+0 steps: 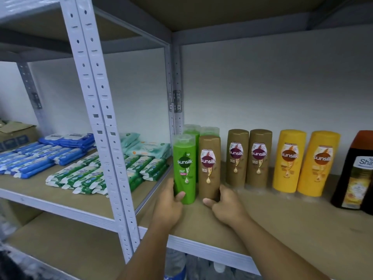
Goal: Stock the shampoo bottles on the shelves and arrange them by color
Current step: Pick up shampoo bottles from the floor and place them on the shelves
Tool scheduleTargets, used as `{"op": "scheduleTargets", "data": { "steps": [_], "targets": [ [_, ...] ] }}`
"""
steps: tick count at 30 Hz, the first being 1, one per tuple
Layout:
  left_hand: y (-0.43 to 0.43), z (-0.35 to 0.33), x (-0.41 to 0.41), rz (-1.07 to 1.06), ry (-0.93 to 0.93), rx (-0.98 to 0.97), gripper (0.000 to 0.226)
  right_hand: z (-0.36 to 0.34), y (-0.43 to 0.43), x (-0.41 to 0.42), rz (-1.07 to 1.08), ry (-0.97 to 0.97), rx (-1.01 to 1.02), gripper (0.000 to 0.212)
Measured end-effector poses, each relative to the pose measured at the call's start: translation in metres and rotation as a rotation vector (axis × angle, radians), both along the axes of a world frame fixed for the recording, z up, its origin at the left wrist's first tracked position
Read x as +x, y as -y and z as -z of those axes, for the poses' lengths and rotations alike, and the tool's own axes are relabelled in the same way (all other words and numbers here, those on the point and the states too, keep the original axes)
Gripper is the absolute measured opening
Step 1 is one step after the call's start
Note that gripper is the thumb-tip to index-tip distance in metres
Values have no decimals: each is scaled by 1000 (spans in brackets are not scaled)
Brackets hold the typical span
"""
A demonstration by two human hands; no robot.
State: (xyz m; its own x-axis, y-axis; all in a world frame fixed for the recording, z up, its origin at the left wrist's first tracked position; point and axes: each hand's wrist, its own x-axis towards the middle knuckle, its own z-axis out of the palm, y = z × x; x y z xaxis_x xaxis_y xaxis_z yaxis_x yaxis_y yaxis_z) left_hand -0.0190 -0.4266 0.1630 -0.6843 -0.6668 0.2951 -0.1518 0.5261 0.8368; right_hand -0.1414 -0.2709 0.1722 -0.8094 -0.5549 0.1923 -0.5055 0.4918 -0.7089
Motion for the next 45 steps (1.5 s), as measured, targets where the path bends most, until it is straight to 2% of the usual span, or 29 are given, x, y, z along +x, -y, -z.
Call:
{"op": "scheduleTargets", "data": {
  "steps": [3, 6, 8, 11, 13, 19, 30, 39, 43, 45],
  "targets": [
    [0, 0, -1, 8, -12, -2, 33, 1, 4, 0, 26, -25, -18, 44],
    [-1, -1, 0, -2, 4, 11, 30, 6, 4, 0, 21, -69, -18, 61],
    [-2, -2, 1, 0, 5, 35, 35, 9, 4, -2, 16, -75, -39, 65],
    [-4, -5, 3, 10, 1, 61, 51, 5, 2, 3, 28, -67, -68, 52],
    [-6, -6, 3, 15, -4, 66, 56, 5, 2, 4, 21, -70, -86, 53],
    [-7, -5, 2, -16, -12, -2, 49, 8, -2, 1, -42, -38, -155, 54],
    [-8, -6, 1, -53, 5, -41, 50, 3, -7, 4, -109, -14, -207, 42],
    [-4, -2, -1, -71, 89, -122, 41, 5, -4, 3, -122, -22, -164, 40],
    [-8, -6, -2, -93, 167, -193, 38, 5, -6, 5, -108, -53, -65, 35],
    [-13, -11, 1, -110, 249, -230, 41, 2, -12, 12, -122, -72, 37, 44]
  ]
}}
